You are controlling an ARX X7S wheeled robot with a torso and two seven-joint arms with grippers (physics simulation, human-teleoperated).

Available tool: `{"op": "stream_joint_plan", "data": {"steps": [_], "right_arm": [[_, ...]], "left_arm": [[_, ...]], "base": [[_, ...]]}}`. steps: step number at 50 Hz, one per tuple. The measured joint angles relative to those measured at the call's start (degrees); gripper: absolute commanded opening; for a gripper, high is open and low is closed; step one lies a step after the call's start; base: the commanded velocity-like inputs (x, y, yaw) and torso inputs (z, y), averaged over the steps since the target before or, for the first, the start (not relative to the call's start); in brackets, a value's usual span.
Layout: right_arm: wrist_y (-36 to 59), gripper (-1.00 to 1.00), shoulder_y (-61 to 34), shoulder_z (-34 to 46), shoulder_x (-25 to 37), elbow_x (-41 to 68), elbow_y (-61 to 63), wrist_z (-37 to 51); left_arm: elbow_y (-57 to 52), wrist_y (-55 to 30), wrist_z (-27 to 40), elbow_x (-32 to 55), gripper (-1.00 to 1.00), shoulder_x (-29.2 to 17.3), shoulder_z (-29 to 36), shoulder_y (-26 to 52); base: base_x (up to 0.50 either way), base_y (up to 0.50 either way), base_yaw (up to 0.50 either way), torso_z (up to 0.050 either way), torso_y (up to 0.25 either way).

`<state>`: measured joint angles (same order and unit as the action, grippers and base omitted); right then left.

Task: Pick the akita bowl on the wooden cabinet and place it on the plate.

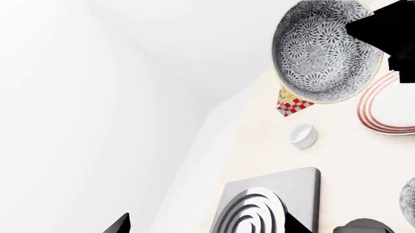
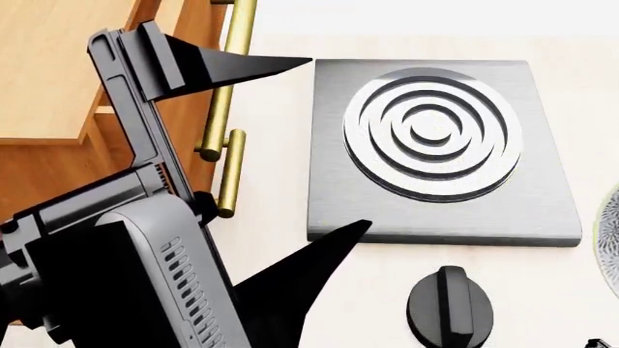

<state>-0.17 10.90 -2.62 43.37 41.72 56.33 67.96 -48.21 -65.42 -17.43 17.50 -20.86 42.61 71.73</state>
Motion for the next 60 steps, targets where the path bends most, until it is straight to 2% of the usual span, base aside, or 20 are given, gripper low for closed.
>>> {"op": "stream_joint_plan", "data": {"steps": [8,16,24,42,60], "right_arm": [[-10.0,-1.0,5.0,-5.0,-1.3,9.7,-0.8,-4.8],[-20.1,-1.0,9.3,-7.7,-3.1,20.8,-1.2,-13.4],[-25.8,-1.0,11.9,-9.5,-4.5,26.7,-1.2,-17.8],[-32.2,-1.0,13.5,-13.3,-7.2,35.0,0.5,-9.6],[-33.9,-1.0,8.8,-13.6,-3.7,44.7,-0.4,0.0]], "left_arm": [[0.1,0.3,0.3,0.0,1.0,-0.3,0.1,-0.3],[0.2,0.6,0.5,-0.1,1.0,-0.5,0.2,-0.5],[0.2,0.8,0.7,0.0,1.0,-0.7,0.2,-0.6],[0.9,2.6,1.1,0.0,1.0,-1.6,0.2,-1.9],[1.8,4.6,1.7,0.0,1.0,-2.2,0.0,-3.6]], "base": [[0.0,0.0,0.0,0.0,0.001],[0.0,0.0,0.0,0.0,0.0],[0.0,0.0,0.0,0.001,0.0],[0.0,0.0,0.0,0.0,0.0],[0.0,0.0,0.0,0.0,0.001]]}}
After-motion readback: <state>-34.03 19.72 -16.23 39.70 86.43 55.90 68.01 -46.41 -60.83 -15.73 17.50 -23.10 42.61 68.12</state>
